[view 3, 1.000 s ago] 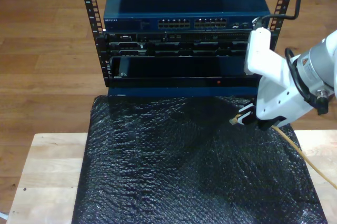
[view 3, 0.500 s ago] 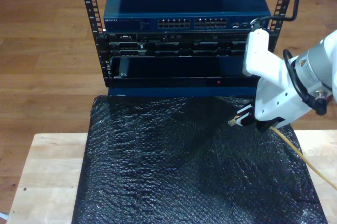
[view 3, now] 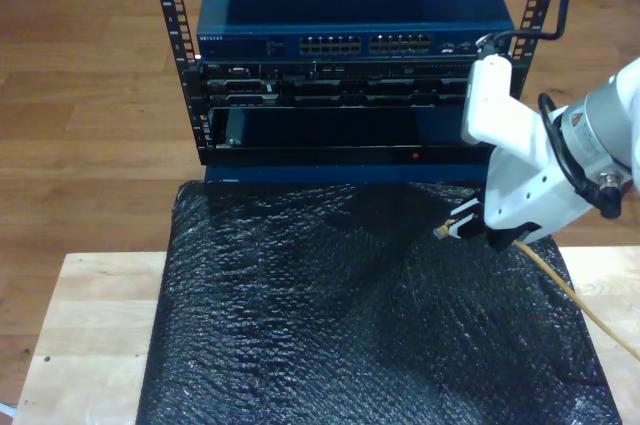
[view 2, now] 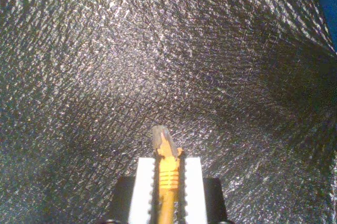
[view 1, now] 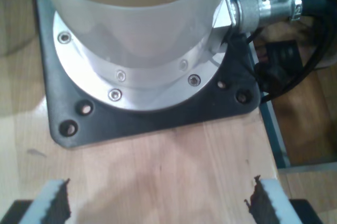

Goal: Grab the cable and plug it in

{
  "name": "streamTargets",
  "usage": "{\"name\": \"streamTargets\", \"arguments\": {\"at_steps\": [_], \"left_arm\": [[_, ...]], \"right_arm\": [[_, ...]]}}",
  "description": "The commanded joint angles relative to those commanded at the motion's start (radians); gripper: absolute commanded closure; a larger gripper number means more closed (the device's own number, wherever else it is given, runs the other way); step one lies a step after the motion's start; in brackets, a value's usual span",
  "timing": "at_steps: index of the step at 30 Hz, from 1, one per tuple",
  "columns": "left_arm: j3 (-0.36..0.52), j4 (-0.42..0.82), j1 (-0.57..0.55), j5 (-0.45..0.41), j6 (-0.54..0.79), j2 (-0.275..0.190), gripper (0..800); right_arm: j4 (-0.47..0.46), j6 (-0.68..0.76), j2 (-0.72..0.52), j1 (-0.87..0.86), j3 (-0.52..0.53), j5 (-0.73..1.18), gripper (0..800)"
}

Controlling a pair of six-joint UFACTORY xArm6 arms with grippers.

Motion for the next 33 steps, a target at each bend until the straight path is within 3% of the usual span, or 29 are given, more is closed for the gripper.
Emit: {"name": "streamTargets", "arguments": {"at_steps": [4,10,33], "left_arm": [[0.014,0.0,0.003,-0.015,0.04,0.005,1],[0.06,-0.003,0.003,-0.117,0.057,0.008,0],[0.101,-0.002,0.003,-0.18,0.052,0.015,0]], "right_arm": [[0.0,0.0,0.0,0.0,-0.005,-0.003,799],[0.002,0.0,0.003,0.002,-0.014,-0.006,800],[-0.008,-0.014,0.064,0.006,-0.063,-0.087,800]]}}
